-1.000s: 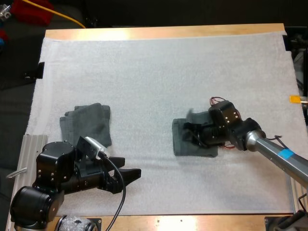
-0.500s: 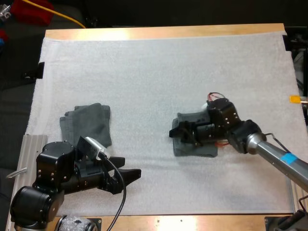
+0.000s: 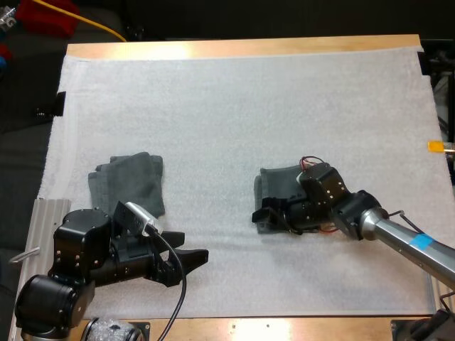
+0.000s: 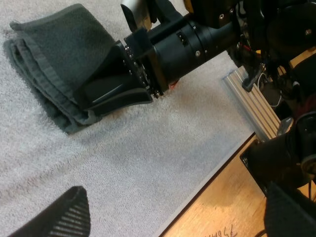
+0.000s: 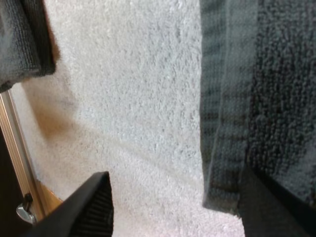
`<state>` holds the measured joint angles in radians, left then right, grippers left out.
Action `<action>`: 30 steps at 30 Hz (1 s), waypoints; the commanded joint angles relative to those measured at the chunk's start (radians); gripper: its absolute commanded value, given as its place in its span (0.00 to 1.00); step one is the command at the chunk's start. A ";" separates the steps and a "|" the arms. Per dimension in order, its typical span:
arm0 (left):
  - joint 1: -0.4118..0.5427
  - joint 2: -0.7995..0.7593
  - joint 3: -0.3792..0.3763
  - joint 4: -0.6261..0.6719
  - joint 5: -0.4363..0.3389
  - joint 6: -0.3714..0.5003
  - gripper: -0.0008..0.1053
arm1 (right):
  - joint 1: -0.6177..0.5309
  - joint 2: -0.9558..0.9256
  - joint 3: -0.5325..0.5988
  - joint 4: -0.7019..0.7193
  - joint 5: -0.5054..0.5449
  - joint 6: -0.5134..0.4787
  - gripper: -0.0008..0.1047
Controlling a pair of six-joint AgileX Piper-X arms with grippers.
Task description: Pick towel from pile, fold and stack
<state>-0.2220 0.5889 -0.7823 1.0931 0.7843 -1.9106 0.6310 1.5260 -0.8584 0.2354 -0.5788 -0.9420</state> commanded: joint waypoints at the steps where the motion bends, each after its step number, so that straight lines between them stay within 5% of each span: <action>1: -0.004 -0.004 -0.007 -0.006 0.013 0.008 0.67 | 0.002 -0.010 0.003 0.008 -0.008 -0.002 0.54; 5: -0.004 -0.004 -0.007 -0.006 0.013 0.008 0.67 | 0.002 -0.040 0.003 0.008 0.003 -0.002 0.54; 15: -0.004 -0.004 -0.007 -0.006 0.013 0.009 0.67 | 0.002 -0.214 0.003 0.108 0.231 -0.036 0.54; 23: -0.004 -0.004 -0.007 -0.022 0.013 0.009 0.67 | 0.002 -0.357 0.003 0.280 0.292 -0.172 0.55; 30: -0.004 -0.004 -0.007 -0.022 0.008 0.053 0.67 | 0.002 -0.492 0.003 0.397 0.313 -0.299 0.77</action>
<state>-0.2220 0.5889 -0.7823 1.0848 0.7837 -1.8694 0.6310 1.0441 -0.8568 0.6145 -0.2716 -1.2175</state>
